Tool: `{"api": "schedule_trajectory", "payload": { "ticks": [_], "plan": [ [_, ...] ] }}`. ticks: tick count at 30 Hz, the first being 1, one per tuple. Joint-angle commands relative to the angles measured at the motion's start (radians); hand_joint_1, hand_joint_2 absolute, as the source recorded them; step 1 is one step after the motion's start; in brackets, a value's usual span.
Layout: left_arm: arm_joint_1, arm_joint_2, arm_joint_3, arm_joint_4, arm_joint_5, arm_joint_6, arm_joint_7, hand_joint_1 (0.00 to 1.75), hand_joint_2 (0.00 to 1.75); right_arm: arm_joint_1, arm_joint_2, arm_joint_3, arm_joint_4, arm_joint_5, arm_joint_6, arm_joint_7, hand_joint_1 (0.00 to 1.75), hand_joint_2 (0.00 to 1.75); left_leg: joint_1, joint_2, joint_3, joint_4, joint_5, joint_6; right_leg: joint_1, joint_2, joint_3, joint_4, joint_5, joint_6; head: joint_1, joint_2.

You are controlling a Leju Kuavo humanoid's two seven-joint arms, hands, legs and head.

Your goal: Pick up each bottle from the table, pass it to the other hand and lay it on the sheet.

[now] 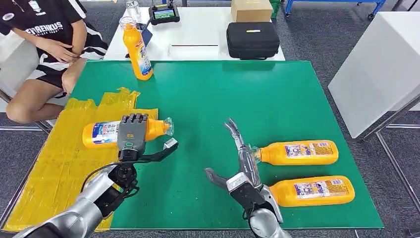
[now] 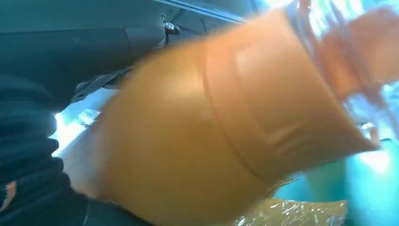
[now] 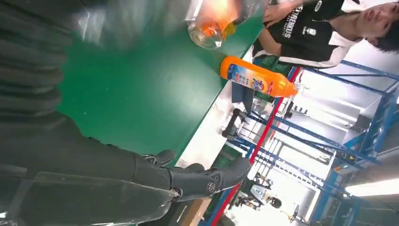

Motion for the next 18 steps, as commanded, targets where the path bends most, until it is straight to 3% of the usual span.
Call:
{"api": "schedule_trajectory", "payload": {
  "ticks": [1, 8, 10, 12, 13, 14, 15, 18],
  "plan": [
    [-0.056, -0.023, 0.051, 0.147, -0.002, 0.014, 0.018, 0.00, 1.75, -0.015, -0.010, -0.003, -0.003, 0.010, 0.007, 0.020, 0.00, 1.75, 0.001, 0.000, 0.004, 0.000, -0.002, -0.004, 0.001, -0.001, 0.005, 0.000, -0.002, 0.000, 0.000, 0.000],
    [-0.037, -0.048, 0.128, 0.165, -0.002, -0.009, -0.028, 0.00, 1.75, -0.007, -0.015, -0.018, -0.016, 0.027, 0.022, 0.042, 0.00, 1.75, 0.001, 0.000, 0.003, 0.000, -0.001, -0.003, 0.001, -0.001, 0.003, -0.001, -0.001, 0.000, 0.000, 0.000],
    [0.001, -0.096, 0.305, 0.132, 0.052, 0.043, -0.195, 0.00, 1.75, 0.004, -0.019, -0.031, -0.028, 0.049, 0.021, 0.046, 0.00, 1.75, 0.001, 0.000, 0.004, 0.000, -0.002, -0.003, 0.001, -0.002, 0.004, 0.000, -0.002, 0.001, 0.000, 0.000],
    [0.046, -0.171, 0.496, 0.052, 0.398, 0.036, -0.571, 0.00, 1.75, 0.018, -0.033, -0.041, -0.045, 0.133, -0.030, 0.044, 0.00, 1.75, 0.000, -0.001, 0.002, -0.001, -0.001, -0.002, 0.000, -0.002, 0.002, -0.001, -0.001, 0.001, 0.000, 0.000],
    [0.088, -0.220, 0.597, -0.052, 0.682, -0.061, -0.817, 0.00, 1.75, 0.023, -0.049, -0.046, -0.056, 0.274, -0.105, 0.050, 0.00, 1.75, 0.001, -0.002, 0.004, 0.000, -0.002, -0.003, 0.001, -0.004, 0.005, -0.001, -0.002, 0.001, 0.000, 0.000],
    [0.125, -0.257, 0.662, -0.148, 0.940, -0.197, -0.975, 0.00, 1.75, 0.021, -0.063, -0.053, -0.061, 0.426, -0.166, 0.074, 0.00, 1.75, 0.001, -0.003, 0.005, 0.000, -0.003, -0.003, 0.001, -0.005, 0.007, -0.001, -0.004, 0.001, 0.000, 0.000],
    [0.164, -0.271, 0.670, -0.242, 1.140, -0.328, -1.028, 0.00, 1.75, 0.015, -0.075, -0.062, -0.076, 0.561, -0.203, 0.111, 0.00, 1.75, 0.000, -0.004, 0.000, 0.000, -0.001, -0.001, 0.000, -0.004, 0.001, -0.001, -0.001, 0.001, -0.001, 0.000],
    [0.180, -0.268, 0.647, -0.279, 1.153, -0.325, -1.005, 0.00, 1.75, 0.011, -0.079, -0.069, -0.088, 0.562, -0.192, 0.118, 0.00, 1.75, -0.001, -0.002, 0.000, 0.001, -0.001, -0.001, -0.001, -0.002, 0.001, 0.000, -0.001, 0.001, -0.001, 0.000]
  ]
}}
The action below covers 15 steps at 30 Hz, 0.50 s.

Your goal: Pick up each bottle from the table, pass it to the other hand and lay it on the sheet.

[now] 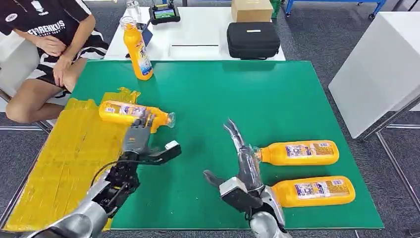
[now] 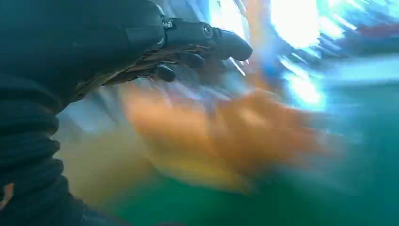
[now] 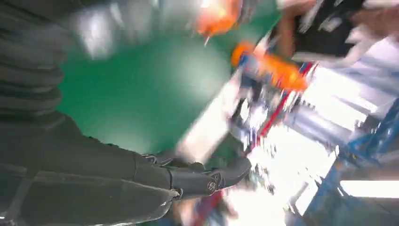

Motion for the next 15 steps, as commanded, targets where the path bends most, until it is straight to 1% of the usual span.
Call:
{"api": "schedule_trajectory", "payload": {
  "ticks": [1, 2, 3, 4, 5, 6, 7, 8, 9, 10, 11, 12, 13, 14, 15],
  "plan": [
    [0.129, -0.157, 0.339, -0.336, 0.766, -0.289, -0.335, 0.00, 1.75, -0.024, -0.068, -0.066, -0.039, 0.432, -0.129, 0.119, 0.00, 1.75, 0.001, 0.000, 0.002, 0.001, -0.003, -0.002, 0.001, -0.002, 0.003, 0.000, -0.003, 0.001, 0.000, 0.000],
    [0.137, -0.157, 0.339, -0.363, 0.882, -0.355, -0.356, 0.00, 1.75, -0.029, -0.075, -0.075, -0.056, 0.501, -0.130, 0.157, 0.00, 1.75, 0.001, 0.002, 0.001, 0.001, -0.003, -0.001, 0.001, 0.000, 0.002, 0.000, -0.002, 0.001, 0.001, 0.000],
    [0.156, -0.149, 0.321, -0.412, 0.978, -0.398, -0.354, 0.00, 1.75, -0.030, -0.093, -0.086, -0.096, 0.540, -0.101, 0.187, 0.00, 1.75, 0.001, 0.004, 0.004, 0.000, -0.004, -0.002, 0.001, 0.002, 0.004, -0.001, -0.002, 0.001, 0.000, 0.000],
    [0.183, -0.144, 0.308, -0.471, 1.112, -0.483, -0.370, 0.00, 1.75, -0.029, -0.114, -0.109, -0.135, 0.607, -0.068, 0.217, 0.00, 1.75, 0.001, 0.006, 0.007, 0.001, -0.006, -0.003, 0.001, 0.002, 0.006, 0.000, -0.004, 0.001, 0.000, 0.000],
    [0.193, -0.134, 0.295, -0.490, 1.127, -0.484, -0.366, 0.00, 1.75, -0.026, -0.120, -0.118, -0.152, 0.609, -0.059, 0.219, 0.00, 1.75, 0.000, 0.003, 0.003, 0.000, -0.004, 0.000, -0.001, 0.001, 0.002, 0.000, -0.001, 0.000, 0.000, 0.000],
    [0.198, -0.131, 0.288, -0.498, 1.132, -0.481, -0.363, 0.00, 1.75, -0.025, -0.123, -0.123, -0.159, 0.606, -0.052, 0.217, 0.00, 1.75, 0.000, 0.003, 0.003, 0.001, -0.005, -0.001, -0.001, 0.000, 0.003, 0.000, -0.002, 0.000, -0.001, 0.000],
    [0.208, -0.127, 0.277, -0.515, 1.192, -0.523, -0.363, 0.00, 1.75, -0.022, -0.129, -0.139, -0.165, 0.646, -0.037, 0.226, 0.00, 1.75, 0.000, 0.000, 0.002, 0.001, -0.004, 0.000, 0.000, -0.002, 0.002, 0.000, -0.002, 0.001, 0.000, 0.000],
    [0.221, -0.118, 0.264, -0.525, 1.244, -0.574, -0.364, 0.00, 1.75, -0.025, -0.149, -0.154, -0.168, 0.680, 0.000, 0.246, 0.00, 1.75, 0.000, 0.000, 0.004, 0.002, -0.006, -0.001, 0.000, -0.004, 0.004, 0.001, -0.004, 0.001, 0.000, 0.000],
    [0.229, -0.116, 0.252, -0.531, 1.254, -0.585, -0.367, 0.00, 1.75, -0.024, -0.166, -0.169, -0.175, 0.677, 0.039, 0.252, 0.00, 1.75, 0.001, 0.000, 0.007, 0.002, -0.007, -0.002, 0.001, -0.004, 0.007, 0.000, -0.005, 0.001, 0.000, 0.000],
    [0.235, -0.113, 0.240, -0.533, 1.267, -0.604, -0.368, 0.00, 1.75, -0.021, -0.189, -0.191, -0.178, 0.670, 0.097, 0.251, 0.00, 1.75, 0.000, 0.002, 0.002, 0.000, -0.004, 0.001, 0.000, 0.000, 0.002, -0.001, -0.001, 0.001, 0.000, 0.000],
    [0.236, -0.111, 0.226, -0.529, 1.267, -0.602, -0.368, 0.00, 1.75, -0.013, -0.203, -0.229, -0.189, 0.652, 0.127, 0.232, 0.00, 1.75, 0.001, 0.003, 0.005, 0.000, -0.006, 0.000, 0.001, 0.000, 0.005, -0.001, -0.003, 0.001, 0.000, 0.000],
    [0.235, -0.110, 0.221, -0.526, 1.268, -0.600, -0.370, 0.00, 1.75, -0.010, -0.201, -0.246, -0.190, 0.646, 0.129, 0.214, 0.00, 1.75, 0.000, 0.002, 0.004, 0.000, -0.005, 0.001, 0.000, -0.001, 0.005, -0.001, -0.002, 0.001, 0.000, 0.000],
    [0.235, -0.108, 0.217, -0.526, 1.262, -0.594, -0.378, 0.00, 1.75, -0.009, -0.205, -0.258, -0.182, 0.651, 0.164, 0.212, 0.00, 1.75, 0.000, 0.000, 0.003, 0.000, -0.004, 0.001, 0.000, -0.003, 0.004, -0.001, -0.002, 0.001, 0.000, 0.000],
    [0.232, -0.105, 0.212, -0.518, 1.272, -0.604, -0.382, 0.00, 1.75, -0.007, -0.236, -0.278, -0.185, 0.642, 0.239, 0.215, 0.00, 1.75, 0.000, 0.000, 0.003, 0.000, -0.003, 0.002, 0.000, -0.003, 0.003, -0.001, -0.002, 0.001, 0.000, 0.000],
    [0.231, -0.104, 0.210, -0.515, 1.274, -0.608, -0.384, 0.00, 1.75, -0.006, -0.273, -0.292, -0.172, 0.632, 0.283, 0.207, 0.00, 1.75, 0.000, -0.001, 0.001, 0.000, -0.002, 0.002, 0.000, -0.003, 0.002, -0.001, -0.001, 0.001, 0.000, 0.000]
  ]
}}
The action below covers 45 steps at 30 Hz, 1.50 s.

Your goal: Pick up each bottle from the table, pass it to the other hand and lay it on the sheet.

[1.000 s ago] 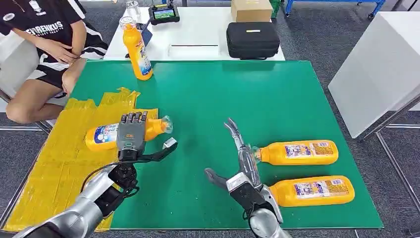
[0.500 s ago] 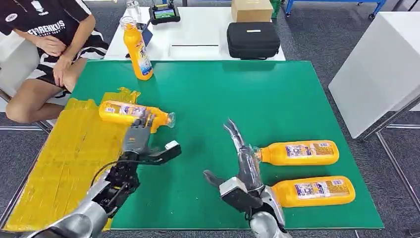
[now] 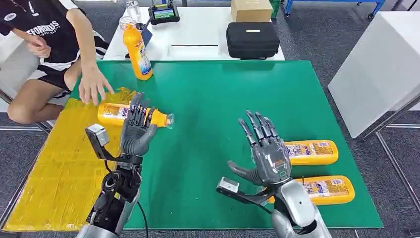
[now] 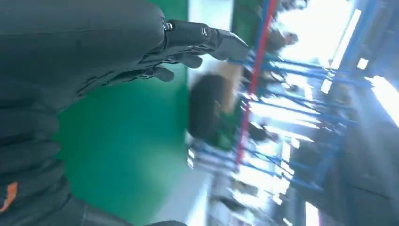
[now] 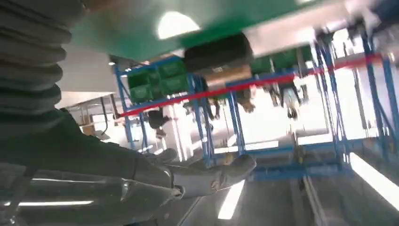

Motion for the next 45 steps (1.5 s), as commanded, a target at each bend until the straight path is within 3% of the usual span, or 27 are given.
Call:
{"api": "schedule_trajectory", "payload": {
  "ticks": [1, 5, 12, 17, 19, 22, 26, 45],
  "plan": [
    [0.018, 0.020, -0.035, -0.033, 0.029, -0.028, -0.018, 0.00, 1.75, -0.006, -0.184, -0.179, -0.008, -0.047, 0.226, -0.044, 0.00, 1.75, 0.001, -0.003, 0.006, 0.001, -0.003, -0.004, 0.001, -0.005, 0.008, 0.000, -0.004, 0.001, 0.000, 0.000],
    [0.018, 0.033, -0.028, -0.032, 0.090, -0.106, -0.020, 0.00, 1.75, -0.080, -0.322, -0.265, 0.162, -0.141, 0.336, -0.089, 0.00, 1.75, 0.000, -0.001, 0.002, -0.001, -0.001, -0.001, -0.001, -0.003, 0.003, -0.001, -0.001, 0.001, 0.000, 0.000],
    [0.024, 0.035, -0.030, -0.047, 0.084, -0.103, -0.022, 0.00, 1.75, -0.101, -0.321, -0.280, 0.213, -0.155, 0.356, -0.104, 0.00, 1.75, -0.002, -0.001, 0.003, 0.000, -0.002, -0.002, -0.002, -0.002, 0.005, -0.001, -0.001, 0.002, 0.000, 0.000],
    [0.036, 0.045, -0.037, -0.058, 0.085, -0.115, -0.017, 0.00, 1.75, -0.119, -0.388, -0.288, 0.290, -0.185, 0.428, -0.087, 0.00, 1.75, -0.002, -0.001, 0.001, 0.000, -0.001, -0.001, -0.002, -0.002, 0.002, -0.001, 0.000, 0.002, 0.000, 0.000],
    [0.030, 0.043, -0.037, -0.035, 0.081, -0.109, -0.016, 0.00, 1.75, -0.149, -0.408, -0.289, 0.359, -0.217, 0.472, -0.116, 0.00, 1.75, -0.001, 0.000, 0.007, 0.000, -0.004, -0.004, -0.001, -0.003, 0.009, -0.001, -0.002, 0.002, 0.000, 0.000],
    [0.026, 0.043, -0.039, -0.025, 0.079, -0.110, -0.017, 0.00, 1.75, -0.170, -0.408, -0.285, 0.388, -0.220, 0.474, -0.124, 0.00, 1.75, -0.001, 0.001, 0.006, 0.000, -0.003, -0.002, -0.002, -0.001, 0.007, -0.002, -0.001, 0.003, 0.000, 0.000],
    [0.018, 0.043, -0.036, -0.019, 0.062, -0.103, -0.025, 0.00, 1.75, -0.295, -0.406, -0.229, 0.526, -0.206, 0.471, -0.129, 0.00, 1.75, -0.001, 0.003, 0.002, 0.000, -0.002, -0.001, -0.002, 0.002, 0.003, -0.002, 0.001, 0.002, 0.000, 0.000],
    [0.001, 0.042, -0.045, 0.023, 0.053, -0.099, -0.030, 0.00, 1.75, -0.385, -0.326, -0.160, 0.793, -0.172, 0.388, -0.129, 0.00, 1.75, -0.001, 0.001, 0.003, -0.001, -0.001, -0.001, -0.001, 0.000, 0.004, -0.002, 0.001, 0.002, 0.000, 0.000]
  ]
}}
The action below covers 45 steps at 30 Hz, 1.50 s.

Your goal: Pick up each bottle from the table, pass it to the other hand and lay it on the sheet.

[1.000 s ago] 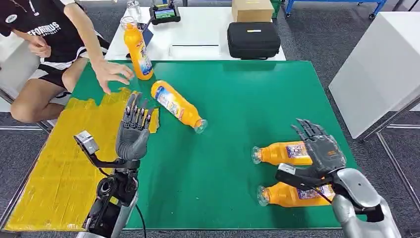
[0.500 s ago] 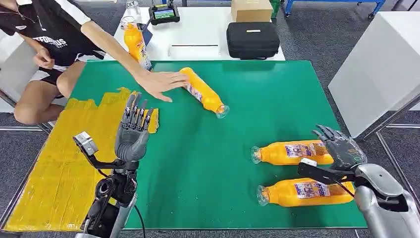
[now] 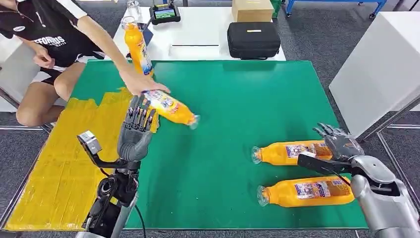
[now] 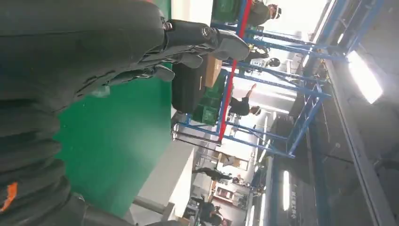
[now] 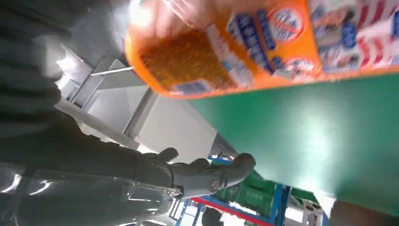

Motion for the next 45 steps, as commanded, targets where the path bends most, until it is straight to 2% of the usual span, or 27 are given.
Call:
{"api": "schedule_trajectory", "payload": {
  "ticks": [1, 4, 5, 7, 9, 10, 11, 12, 13, 14, 15, 20, 24, 27, 32, 33, 34, 36, 37, 38, 44, 45],
  "plan": [
    [-0.031, 0.024, -0.025, 0.066, -0.005, 0.005, -0.004, 0.00, 1.75, -0.106, 0.085, 0.063, 0.260, -0.010, -0.015, -0.009, 0.00, 1.75, 0.002, 0.004, 0.007, -0.001, -0.002, -0.004, 0.002, 0.002, 0.006, -0.002, -0.001, 0.000, 0.000, 0.000],
    [-0.024, 0.028, -0.024, 0.058, -0.002, 0.005, -0.007, 0.00, 1.75, -0.104, 0.108, 0.062, 0.296, -0.040, -0.004, -0.030, 0.00, 1.75, 0.002, 0.005, 0.009, -0.001, -0.004, -0.006, 0.002, 0.003, 0.009, -0.003, -0.002, 0.000, 0.000, 0.000],
    [-0.021, 0.028, -0.025, 0.054, -0.002, 0.006, -0.007, 0.00, 1.75, -0.103, 0.113, 0.065, 0.304, -0.041, -0.006, -0.028, 0.00, 1.75, 0.001, 0.003, 0.004, -0.001, -0.001, -0.003, 0.001, 0.002, 0.004, -0.002, 0.000, 0.000, 0.000, 0.000],
    [-0.015, 0.027, -0.027, 0.047, -0.002, 0.010, -0.007, 0.00, 1.75, -0.106, 0.130, 0.067, 0.324, -0.041, -0.029, -0.022, 0.00, 1.75, 0.001, 0.003, 0.004, -0.001, -0.001, -0.003, 0.001, 0.002, 0.004, -0.002, 0.000, 0.000, 0.000, 0.000],
    [-0.015, 0.027, -0.027, 0.047, -0.002, 0.010, -0.007, 0.00, 1.75, -0.106, 0.132, 0.068, 0.325, -0.041, -0.029, -0.022, 0.00, 1.75, 0.003, 0.005, 0.010, -0.001, -0.004, -0.006, 0.002, 0.002, 0.009, -0.002, -0.003, -0.001, 0.000, 0.000],
    [-0.015, 0.027, -0.027, 0.047, -0.002, 0.010, -0.007, 0.00, 1.75, -0.106, 0.132, 0.068, 0.325, -0.041, -0.029, -0.022, 0.00, 1.75, 0.001, 0.002, 0.004, -0.001, -0.001, -0.003, 0.001, 0.001, 0.003, -0.001, 0.000, 0.000, 0.000, 0.000],
    [-0.017, 0.028, -0.030, 0.051, -0.002, 0.012, -0.006, 0.00, 1.75, -0.118, 0.141, 0.077, 0.353, -0.041, -0.023, -0.024, 0.00, 1.75, 0.002, 0.004, 0.007, -0.001, -0.003, -0.004, 0.002, 0.002, 0.006, -0.002, -0.002, 0.000, 0.000, 0.000],
    [-0.020, 0.029, -0.032, 0.054, -0.003, 0.015, -0.006, 0.00, 1.75, -0.123, 0.142, 0.086, 0.366, -0.035, -0.021, -0.022, 0.26, 1.75, 0.002, 0.003, 0.005, -0.001, -0.002, -0.003, 0.001, 0.002, 0.004, -0.002, -0.001, 0.000, 0.000, 0.000],
    [-0.023, 0.031, -0.032, 0.057, -0.003, 0.016, -0.006, 0.00, 1.75, -0.124, 0.148, 0.092, 0.372, -0.032, -0.020, -0.020, 1.40, 1.75, 0.001, 0.003, 0.004, -0.001, -0.001, -0.003, 0.001, 0.001, 0.004, -0.002, 0.000, 0.000, 0.000, 0.000],
    [-0.023, 0.033, -0.031, 0.058, -0.003, 0.017, -0.006, 0.00, 1.75, -0.123, 0.151, 0.093, 0.372, -0.031, -0.020, -0.021, 1.66, 1.75, 0.003, 0.005, 0.010, -0.001, -0.004, -0.006, 0.002, 0.002, 0.009, -0.002, -0.002, 0.000, 0.000, 0.000],
    [-0.024, 0.036, -0.033, 0.059, -0.003, 0.022, -0.006, 0.00, 1.75, -0.129, 0.153, 0.099, 0.384, -0.029, -0.029, -0.019, 1.73, 1.75, 0.001, 0.003, 0.005, -0.001, -0.001, -0.003, 0.001, 0.001, 0.004, -0.002, 0.000, 0.000, 0.000, 0.000],
    [-0.021, 0.039, -0.032, 0.054, -0.002, 0.027, -0.006, 0.00, 1.75, -0.138, 0.156, 0.101, 0.388, -0.029, -0.038, -0.017, 1.75, 1.75, 0.002, 0.003, 0.007, -0.001, -0.002, -0.004, 0.002, 0.000, 0.007, -0.002, -0.001, 0.000, 0.000, 0.000],
    [-0.011, 0.042, -0.031, 0.051, 0.001, 0.037, 0.001, 0.00, 1.75, -0.157, 0.178, 0.091, 0.382, -0.014, -0.124, 0.013, 1.75, 1.75, 0.001, 0.003, 0.006, -0.001, -0.001, -0.003, 0.001, 0.002, 0.005, -0.002, -0.001, 0.000, 0.000, 0.000],
    [-0.002, 0.043, -0.032, 0.046, 0.011, 0.044, 0.008, 0.00, 1.75, -0.144, 0.199, 0.070, 0.331, 0.010, -0.234, 0.061, 1.75, 1.75, 0.001, 0.004, 0.005, -0.001, -0.001, -0.003, 0.001, 0.002, 0.004, -0.001, 0.000, 0.000, 0.000, 0.000],
    [0.001, 0.044, -0.032, 0.042, 0.012, 0.045, 0.009, 0.00, 1.75, -0.144, 0.206, 0.067, 0.323, 0.015, -0.228, 0.066, 1.75, 1.75, 0.001, 0.004, 0.007, -0.001, -0.003, -0.005, 0.001, 0.002, 0.006, -0.001, -0.002, -0.001, 0.000, 0.000],
    [0.002, 0.043, -0.031, 0.040, 0.016, 0.045, 0.013, 0.00, 1.75, -0.135, 0.213, 0.044, 0.306, 0.017, -0.283, 0.088, 1.75, 1.75, 0.001, 0.003, 0.005, -0.001, -0.002, -0.003, 0.001, 0.001, 0.004, -0.001, -0.001, 0.000, 0.000, 0.000],
    [0.008, 0.041, -0.031, 0.034, 0.024, 0.049, 0.031, 0.00, 1.75, -0.125, 0.246, -0.005, 0.280, 0.006, -0.402, 0.114, 1.75, 1.75, 0.002, 0.004, 0.007, -0.001, -0.003, -0.005, 0.001, 0.001, 0.006, -0.001, -0.002, 0.000, 0.000, 0.000],
    [0.010, 0.041, -0.046, 0.032, 0.014, 0.064, 0.046, 0.00, 1.75, -0.097, 0.296, -0.080, 0.210, -0.091, -0.498, 0.078, 1.75, 1.75, 0.001, 0.004, 0.005, -0.001, -0.002, -0.004, 0.001, 0.002, 0.004, -0.001, -0.001, 0.000, 0.000, 0.000],
    [0.007, 0.037, -0.057, 0.037, 0.009, 0.071, 0.052, 0.00, 1.75, -0.069, 0.326, -0.119, 0.155, -0.185, -0.548, 0.025, 1.75, 1.75, 0.002, 0.006, 0.010, 0.000, -0.005, -0.007, 0.002, 0.003, 0.009, 0.000, -0.003, -0.001, 0.000, 0.000],
    [0.005, 0.035, -0.063, 0.039, 0.006, 0.074, 0.055, 0.00, 1.75, -0.060, 0.335, -0.126, 0.142, -0.210, -0.556, 0.011, 1.75, 1.75, 0.001, 0.004, 0.005, -0.001, -0.002, -0.004, 0.001, 0.002, 0.004, 0.000, -0.001, 0.000, 0.000, 0.000],
    [0.002, 0.034, -0.068, 0.045, 0.004, 0.079, 0.056, 0.00, 1.75, -0.046, 0.333, -0.120, 0.127, -0.217, -0.554, 0.013, 1.75, 1.75, 0.001, 0.001, 0.004, -0.001, -0.001, -0.003, 0.001, 0.000, 0.004, -0.001, -0.001, 0.000, 0.000, 0.000],
    [0.001, 0.035, -0.073, 0.047, -0.004, 0.086, 0.061, 0.00, 1.75, -0.037, 0.352, -0.145, 0.107, -0.307, -0.575, -0.048, 1.75, 1.75, 0.000, 0.001, 0.002, -0.001, 0.000, -0.002, 0.000, 0.000, 0.002, 0.000, -0.001, 0.000, 0.000, 0.000]
  ]
}}
